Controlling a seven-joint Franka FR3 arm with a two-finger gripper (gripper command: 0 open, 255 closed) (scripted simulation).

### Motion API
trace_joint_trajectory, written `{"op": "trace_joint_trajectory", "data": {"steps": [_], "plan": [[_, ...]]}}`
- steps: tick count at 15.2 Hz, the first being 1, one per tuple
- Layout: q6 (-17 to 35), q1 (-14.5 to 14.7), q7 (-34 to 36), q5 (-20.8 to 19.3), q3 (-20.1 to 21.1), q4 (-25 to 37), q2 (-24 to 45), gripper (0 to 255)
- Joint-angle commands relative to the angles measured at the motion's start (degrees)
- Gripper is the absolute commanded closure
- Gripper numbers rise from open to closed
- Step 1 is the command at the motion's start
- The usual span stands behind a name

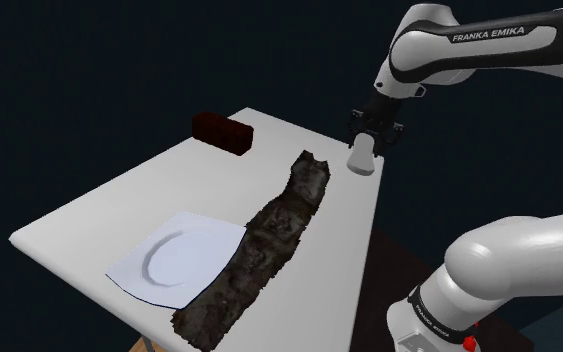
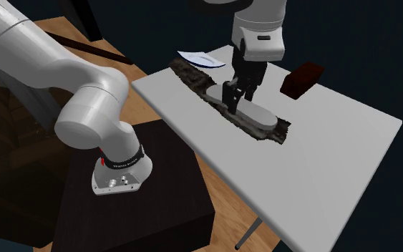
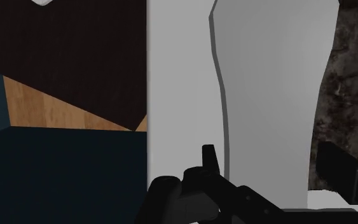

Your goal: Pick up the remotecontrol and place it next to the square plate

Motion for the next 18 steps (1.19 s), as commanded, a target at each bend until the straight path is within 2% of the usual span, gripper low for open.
{"op": "trace_joint_trajectory", "data": {"steps": [1, 10, 18], "plan": [[-0.16, 1.2, 2.6, 1.17, 2.08, 0.66, 0.42, 255], [1.41, 5.92, 15.2, 5.18, 12.19, 7.31, 7.92, 255], [2.34, 8.48, 26.95, 4.66, 20.63, 17.45, 18.39, 255]]}}
